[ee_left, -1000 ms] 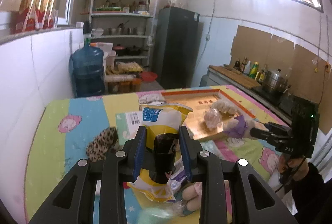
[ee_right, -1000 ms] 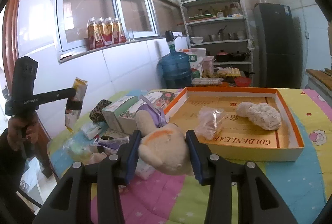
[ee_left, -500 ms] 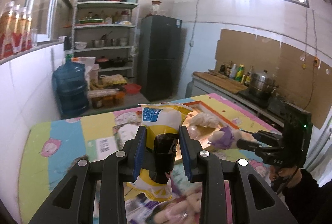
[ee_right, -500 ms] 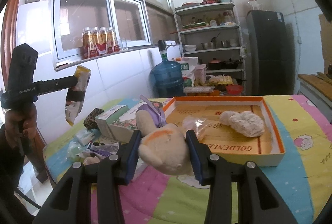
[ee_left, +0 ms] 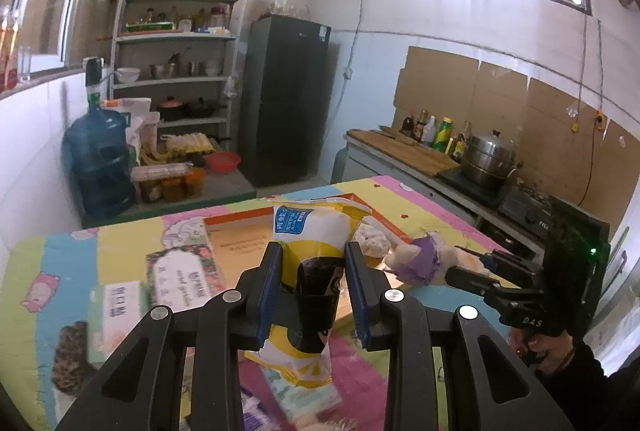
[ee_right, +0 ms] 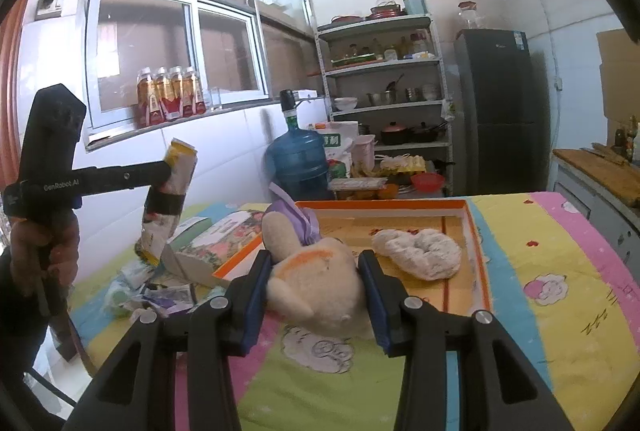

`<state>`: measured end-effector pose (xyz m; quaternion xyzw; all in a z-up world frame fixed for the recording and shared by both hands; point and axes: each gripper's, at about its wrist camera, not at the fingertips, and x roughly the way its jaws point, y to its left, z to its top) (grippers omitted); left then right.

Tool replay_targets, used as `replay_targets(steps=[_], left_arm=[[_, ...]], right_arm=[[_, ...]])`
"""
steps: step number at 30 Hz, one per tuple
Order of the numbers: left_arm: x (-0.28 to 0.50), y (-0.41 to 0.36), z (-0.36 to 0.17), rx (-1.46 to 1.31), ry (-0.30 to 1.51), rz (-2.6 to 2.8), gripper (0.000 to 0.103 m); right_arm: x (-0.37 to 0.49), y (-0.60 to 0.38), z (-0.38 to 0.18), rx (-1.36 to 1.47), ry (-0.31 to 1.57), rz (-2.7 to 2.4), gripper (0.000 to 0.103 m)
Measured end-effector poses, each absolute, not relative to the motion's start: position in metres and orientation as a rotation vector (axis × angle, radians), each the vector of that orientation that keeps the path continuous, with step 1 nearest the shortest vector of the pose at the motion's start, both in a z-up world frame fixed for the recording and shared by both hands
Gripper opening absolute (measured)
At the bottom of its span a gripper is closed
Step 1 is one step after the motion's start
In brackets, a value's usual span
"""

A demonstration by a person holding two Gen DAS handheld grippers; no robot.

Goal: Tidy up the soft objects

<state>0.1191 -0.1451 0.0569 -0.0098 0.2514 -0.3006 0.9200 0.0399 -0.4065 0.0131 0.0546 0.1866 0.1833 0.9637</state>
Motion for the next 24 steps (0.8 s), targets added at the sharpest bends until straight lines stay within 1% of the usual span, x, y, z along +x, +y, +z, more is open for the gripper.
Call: replay_targets(steps=[10, 24], left_arm=[[0.157, -0.179, 0.043, -0.046, 0.557, -0.582, 0.032], [0.213, -0.211, 0.025, -0.064, 0.606, -0.512, 0.032]], right_arm=[[0.069, -0.42, 0.02, 0.068, 0.372, 0.336, 0.044], [0.128, -0.414, 0.033, 0.007, 0.385, 0.34, 0.044]])
